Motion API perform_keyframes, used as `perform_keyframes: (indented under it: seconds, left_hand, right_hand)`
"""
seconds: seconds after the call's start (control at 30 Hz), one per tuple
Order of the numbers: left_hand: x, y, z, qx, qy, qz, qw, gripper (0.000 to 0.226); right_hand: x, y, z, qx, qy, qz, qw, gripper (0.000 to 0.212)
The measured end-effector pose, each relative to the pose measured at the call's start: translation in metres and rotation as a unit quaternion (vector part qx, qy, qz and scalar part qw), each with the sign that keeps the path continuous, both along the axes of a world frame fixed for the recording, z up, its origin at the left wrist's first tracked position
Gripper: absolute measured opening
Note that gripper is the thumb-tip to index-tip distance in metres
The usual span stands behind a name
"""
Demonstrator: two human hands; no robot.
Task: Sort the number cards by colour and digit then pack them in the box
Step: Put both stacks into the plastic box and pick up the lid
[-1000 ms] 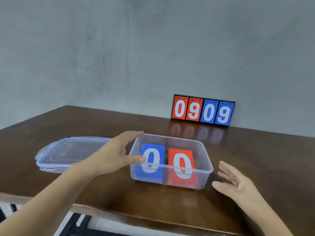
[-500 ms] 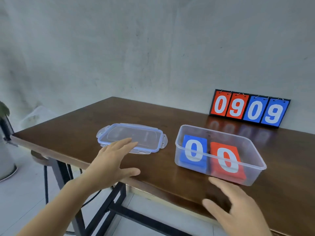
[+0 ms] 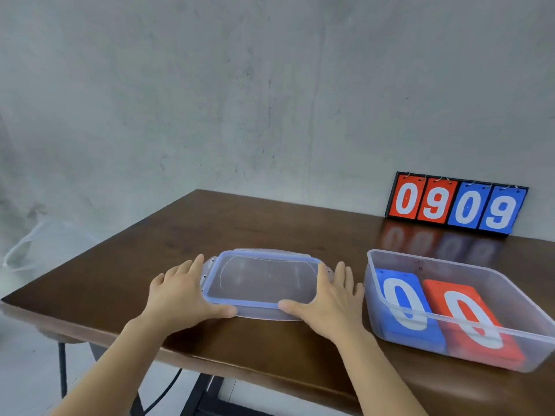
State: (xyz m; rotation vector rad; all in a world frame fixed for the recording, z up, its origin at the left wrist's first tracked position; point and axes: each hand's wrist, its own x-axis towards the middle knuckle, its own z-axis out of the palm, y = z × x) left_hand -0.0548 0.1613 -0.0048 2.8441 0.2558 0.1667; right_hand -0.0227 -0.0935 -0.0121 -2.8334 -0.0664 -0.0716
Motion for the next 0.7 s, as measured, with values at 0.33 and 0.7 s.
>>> perform_keyframes:
  seconds: [0.33, 0.7]
  left_hand:
    - [0.021, 0.013, -0.017, -0.017, 0.032, -0.064, 0.997, 0.145]
    - [-0.002, 0.028, -0.004, -0.258, -0.061, -0.061, 0.962, 0.125]
  right_hand:
    - [0.009, 0.010, -0.013, 0.057, 0.025, -0.041, 0.997, 0.119]
    - [-0.025, 0.019, -0.001, 0.226, -0.066, -0.021, 0.972, 0.090]
